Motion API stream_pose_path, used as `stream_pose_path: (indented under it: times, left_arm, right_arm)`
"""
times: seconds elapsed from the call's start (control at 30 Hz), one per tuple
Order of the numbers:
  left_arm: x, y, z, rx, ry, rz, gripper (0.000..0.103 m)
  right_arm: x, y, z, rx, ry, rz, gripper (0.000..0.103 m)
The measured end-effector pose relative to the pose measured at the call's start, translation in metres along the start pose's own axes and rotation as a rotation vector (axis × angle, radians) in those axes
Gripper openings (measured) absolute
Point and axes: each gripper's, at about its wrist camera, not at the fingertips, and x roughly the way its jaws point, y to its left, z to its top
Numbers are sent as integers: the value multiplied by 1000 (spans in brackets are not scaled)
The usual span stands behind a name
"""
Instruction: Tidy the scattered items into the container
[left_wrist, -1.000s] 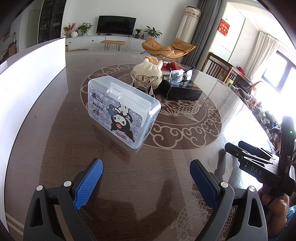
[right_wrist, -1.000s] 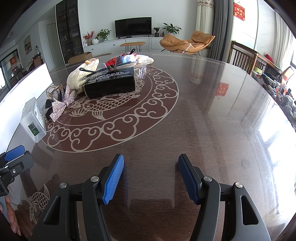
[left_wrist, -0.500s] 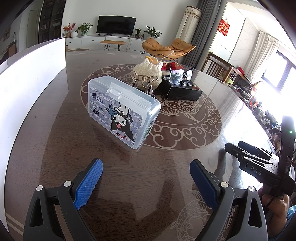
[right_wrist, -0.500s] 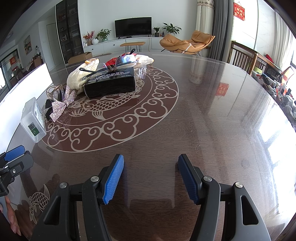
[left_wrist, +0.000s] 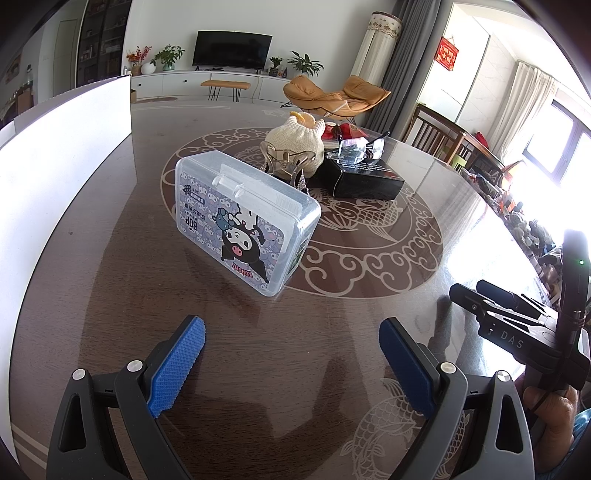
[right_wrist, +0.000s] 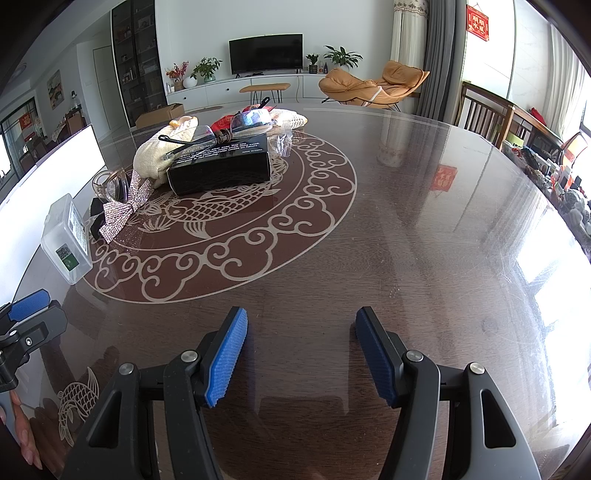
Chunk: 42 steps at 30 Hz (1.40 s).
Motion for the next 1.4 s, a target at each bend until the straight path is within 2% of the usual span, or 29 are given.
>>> stream_pose_path:
  times: [1.07, 1.2, 1.4]
  left_arm:
    - [0, 1, 0, -5, -3, -6, 96]
    - [-3, 6, -1, -36, -20, -20, 96]
    - [-14, 20, -6, -137, -62, 12, 96]
  right_arm:
    - [0, 0, 0, -1, 0, -1, 63]
    - [0, 0, 0, 0, 0, 0, 63]
    - [0, 2, 1, -9, 4, 8, 62]
